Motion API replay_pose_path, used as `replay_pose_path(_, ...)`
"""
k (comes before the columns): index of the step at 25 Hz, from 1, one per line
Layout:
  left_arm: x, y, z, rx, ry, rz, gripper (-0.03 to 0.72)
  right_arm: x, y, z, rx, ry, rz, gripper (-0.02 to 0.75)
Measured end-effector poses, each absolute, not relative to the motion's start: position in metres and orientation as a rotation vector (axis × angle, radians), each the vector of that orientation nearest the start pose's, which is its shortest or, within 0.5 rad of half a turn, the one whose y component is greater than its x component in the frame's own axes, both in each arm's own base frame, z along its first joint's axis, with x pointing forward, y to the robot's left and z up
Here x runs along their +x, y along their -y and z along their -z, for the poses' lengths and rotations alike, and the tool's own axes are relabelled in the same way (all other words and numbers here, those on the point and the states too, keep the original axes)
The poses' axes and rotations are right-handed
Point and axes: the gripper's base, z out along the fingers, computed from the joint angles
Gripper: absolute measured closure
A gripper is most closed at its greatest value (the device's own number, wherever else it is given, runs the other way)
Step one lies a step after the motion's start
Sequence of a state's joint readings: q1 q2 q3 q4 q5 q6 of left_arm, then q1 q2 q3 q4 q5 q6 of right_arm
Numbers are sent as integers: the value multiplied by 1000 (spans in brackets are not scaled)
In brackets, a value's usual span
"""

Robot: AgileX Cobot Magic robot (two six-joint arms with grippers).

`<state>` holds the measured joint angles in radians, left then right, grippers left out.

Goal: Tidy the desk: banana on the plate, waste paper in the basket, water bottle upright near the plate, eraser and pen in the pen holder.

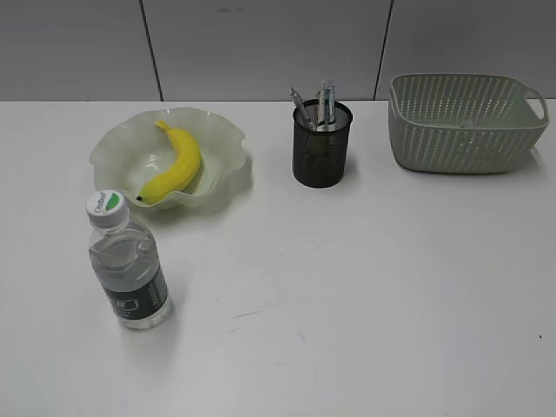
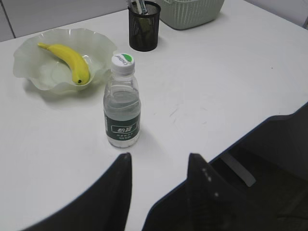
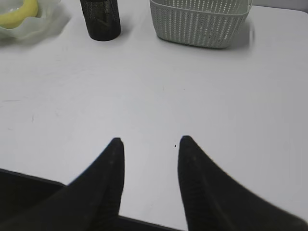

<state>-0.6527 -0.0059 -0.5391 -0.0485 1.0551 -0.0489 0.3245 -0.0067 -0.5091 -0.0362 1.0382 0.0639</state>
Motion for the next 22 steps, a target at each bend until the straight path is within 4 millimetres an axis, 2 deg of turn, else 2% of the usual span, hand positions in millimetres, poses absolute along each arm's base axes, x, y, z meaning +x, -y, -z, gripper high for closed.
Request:
replay_pose_path(7,-11,-3,-289,587,-1941,496,398,-5,5,-282,-252,-1995,-200,429)
replay_pose_path(16,-11,2,-289,204,-1990,258,398,-6,3,-282,-8,-2005,-45,429)
replay_pose_path(22,-11,2,-289,172,-1992,237,398,-6,3,-282,8,-2005,-34,429)
